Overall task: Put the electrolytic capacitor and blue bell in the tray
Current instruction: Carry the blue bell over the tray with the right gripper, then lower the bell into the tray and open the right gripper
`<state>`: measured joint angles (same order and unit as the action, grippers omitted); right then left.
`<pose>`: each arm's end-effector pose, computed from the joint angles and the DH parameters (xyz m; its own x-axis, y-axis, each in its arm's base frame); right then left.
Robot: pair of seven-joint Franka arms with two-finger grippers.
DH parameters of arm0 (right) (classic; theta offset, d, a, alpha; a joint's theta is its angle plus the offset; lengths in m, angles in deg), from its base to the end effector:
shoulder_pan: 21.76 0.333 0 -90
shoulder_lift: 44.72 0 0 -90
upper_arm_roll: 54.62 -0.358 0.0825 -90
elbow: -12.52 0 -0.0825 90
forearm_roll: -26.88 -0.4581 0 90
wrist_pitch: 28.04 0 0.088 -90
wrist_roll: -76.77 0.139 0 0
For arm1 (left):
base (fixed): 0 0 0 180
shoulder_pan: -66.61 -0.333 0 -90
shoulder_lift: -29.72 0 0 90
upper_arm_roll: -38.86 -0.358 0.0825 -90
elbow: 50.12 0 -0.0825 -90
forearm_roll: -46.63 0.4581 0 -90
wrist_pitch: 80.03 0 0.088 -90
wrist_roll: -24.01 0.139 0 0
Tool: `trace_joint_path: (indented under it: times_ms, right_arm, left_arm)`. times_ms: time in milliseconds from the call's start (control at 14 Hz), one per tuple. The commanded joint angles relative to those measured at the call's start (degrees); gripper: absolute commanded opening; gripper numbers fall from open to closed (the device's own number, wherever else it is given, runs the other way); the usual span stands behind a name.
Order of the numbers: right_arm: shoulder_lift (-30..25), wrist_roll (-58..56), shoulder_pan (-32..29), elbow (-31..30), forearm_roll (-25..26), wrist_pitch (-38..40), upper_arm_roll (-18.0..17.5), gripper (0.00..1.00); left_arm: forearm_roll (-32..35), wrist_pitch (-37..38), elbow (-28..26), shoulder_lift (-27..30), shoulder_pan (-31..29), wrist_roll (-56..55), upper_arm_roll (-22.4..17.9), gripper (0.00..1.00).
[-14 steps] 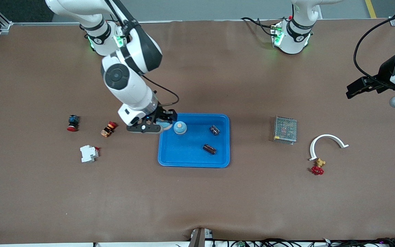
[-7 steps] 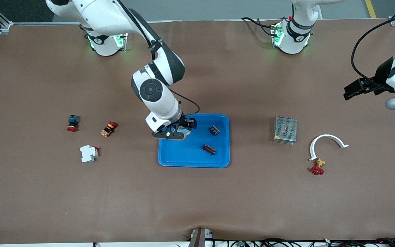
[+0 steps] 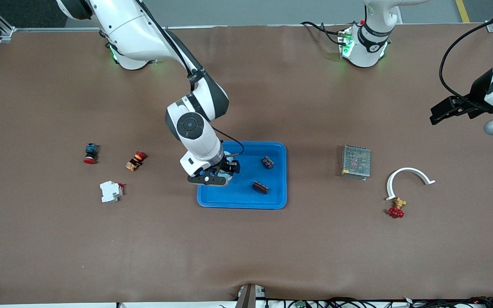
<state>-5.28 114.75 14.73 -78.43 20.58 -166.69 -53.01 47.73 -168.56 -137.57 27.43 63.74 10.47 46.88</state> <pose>0.6537 0.4624 0.1984 0.9892 -0.1280 0.0713 -0.1173 -0.9833 -0.1392 0.6372 -0.0530 0.6314 0.9891 0.1464 -0.0170 0.1461 -0.9891 -0.0181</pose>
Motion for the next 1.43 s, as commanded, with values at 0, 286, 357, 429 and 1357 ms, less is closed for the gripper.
trace_joint_path:
  times_ms: [0,286,357,429,1357]
  right_arm:
    - [2.6,0.0,-1.3,2.2,2.1,-0.9,-0.6,0.25]
    - [4.3,-2.5,-2.1,2.2,2.3,-2.6,-0.6,0.25]
    - [5.0,-2.9,-2.5,2.2,2.3,-2.9,-0.6,0.25]
    - [5.3,-3.1,-2.5,2.2,2.3,-3.9,-0.6,0.25]
    - [5.6,-3.3,-1.6,2.4,2.1,-5.2,-0.6,1.0]
  left_arm:
    - [-0.2,0.3,0.9,0.0,-0.2,1.2,0.2,1.0]
    - [-0.1,0.8,0.5,-0.4,-0.1,0.9,0.1,1.0]
    - [0.0,1.0,0.4,-0.4,-0.1,0.8,0.1,1.0]
    - [-0.1,1.1,0.5,-0.4,-0.1,0.8,0.1,1.0]
    - [-0.2,0.3,0.9,-2.5,0.2,0.1,0.1,1.0]
